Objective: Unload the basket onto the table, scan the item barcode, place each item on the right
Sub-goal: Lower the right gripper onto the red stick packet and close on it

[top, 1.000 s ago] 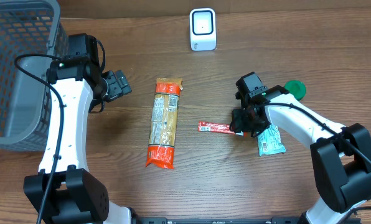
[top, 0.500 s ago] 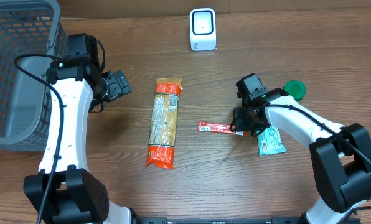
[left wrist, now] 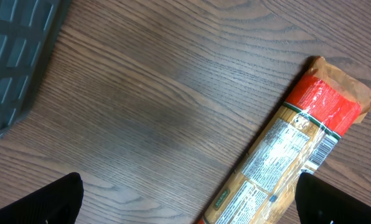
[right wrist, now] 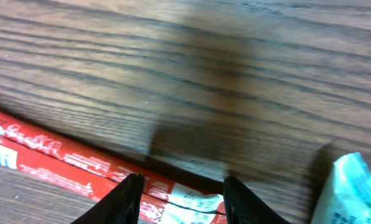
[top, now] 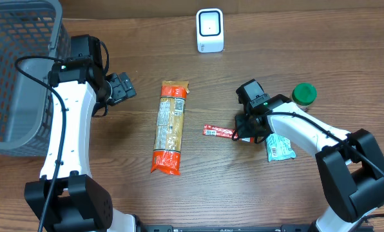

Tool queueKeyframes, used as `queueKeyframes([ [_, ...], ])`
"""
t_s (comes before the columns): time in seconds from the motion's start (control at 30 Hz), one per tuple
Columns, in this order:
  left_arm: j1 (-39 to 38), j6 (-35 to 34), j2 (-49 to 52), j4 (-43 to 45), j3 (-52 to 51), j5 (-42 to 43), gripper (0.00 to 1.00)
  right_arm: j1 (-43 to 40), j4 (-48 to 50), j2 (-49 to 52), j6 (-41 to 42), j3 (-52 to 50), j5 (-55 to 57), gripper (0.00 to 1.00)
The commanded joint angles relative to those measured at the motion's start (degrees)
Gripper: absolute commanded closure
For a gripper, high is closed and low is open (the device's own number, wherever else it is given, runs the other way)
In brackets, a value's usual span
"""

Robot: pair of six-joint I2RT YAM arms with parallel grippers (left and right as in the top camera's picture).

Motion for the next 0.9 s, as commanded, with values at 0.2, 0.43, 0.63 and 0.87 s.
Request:
queueKeyframes([
  [0.2, -0.13, 0.66, -0.81, 0.04, 0.92, -0.52, 0.0, 0.22, -0.81, 0.22, 1.07, -0.46, 0.7, 0.52],
  [0.43, -0.13, 0.63, -0.81, 0.07, 0.92, -0.5, 0.0, 0.22, -2.08, 0.22, 1.01, -0.44, 0.74, 0.51],
  [0.63, -0.13, 0.66, -0.81, 0.04, 0.92, -0.52, 0.0, -0.33, -3.61, -0.81, 1.05, 2.69, -1.68, 0.52],
  [0.87, -0.13, 0.63, -0.81, 0.04, 0.92, -0.5, 0.0, -0.39, -9.4, -1.62, 1.01, 4.31, -1.66, 0.51],
])
